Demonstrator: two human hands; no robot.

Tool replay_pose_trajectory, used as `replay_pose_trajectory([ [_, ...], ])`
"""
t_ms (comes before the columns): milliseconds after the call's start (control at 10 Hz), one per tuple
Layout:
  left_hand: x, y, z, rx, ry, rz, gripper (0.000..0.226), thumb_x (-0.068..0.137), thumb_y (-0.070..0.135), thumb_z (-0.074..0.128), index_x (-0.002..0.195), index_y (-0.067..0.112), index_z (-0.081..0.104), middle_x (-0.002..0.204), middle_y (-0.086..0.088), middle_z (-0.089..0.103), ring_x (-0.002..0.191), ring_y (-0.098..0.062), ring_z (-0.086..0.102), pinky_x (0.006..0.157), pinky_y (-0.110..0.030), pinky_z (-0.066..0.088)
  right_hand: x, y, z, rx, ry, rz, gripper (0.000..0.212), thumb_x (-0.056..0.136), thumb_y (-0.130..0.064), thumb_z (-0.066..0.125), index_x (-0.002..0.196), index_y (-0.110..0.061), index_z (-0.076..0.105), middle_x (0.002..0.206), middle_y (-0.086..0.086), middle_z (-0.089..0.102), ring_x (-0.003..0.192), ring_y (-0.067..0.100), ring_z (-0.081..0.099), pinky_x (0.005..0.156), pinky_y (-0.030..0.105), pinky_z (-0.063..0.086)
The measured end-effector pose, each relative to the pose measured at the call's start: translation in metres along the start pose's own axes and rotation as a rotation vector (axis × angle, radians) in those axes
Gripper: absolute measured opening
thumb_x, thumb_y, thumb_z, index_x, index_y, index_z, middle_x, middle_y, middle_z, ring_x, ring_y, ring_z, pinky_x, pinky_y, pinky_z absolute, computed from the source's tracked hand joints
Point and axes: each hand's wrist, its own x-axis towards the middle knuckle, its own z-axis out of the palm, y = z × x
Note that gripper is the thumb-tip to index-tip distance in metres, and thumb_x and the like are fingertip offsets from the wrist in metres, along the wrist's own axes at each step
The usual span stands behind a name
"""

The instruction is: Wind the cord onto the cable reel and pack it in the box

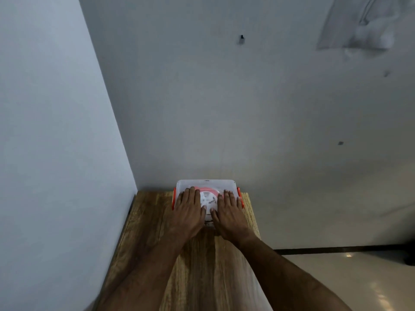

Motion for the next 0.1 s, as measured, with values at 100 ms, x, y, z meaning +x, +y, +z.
replay_pose_trajectory([
  [100,-0.0103,0.0087,-0.01,0.0,0.115,-0.007,0.069,0.097,0.047,0.021,0.143,0.001,0.044,0.148,-0.02,0.044,0.133,-0.037,0.048,0.111,-0.048,0.03,-0.0146,-0.0032,-0.0089,-0.021,0.022,0.03,0.106,0.077,-0.063,-0.03,0.159,-0.004,0.005,0.166,0.02,0.0,0.154,0.033,-0.004,0.124,0.049,-0.003],
])
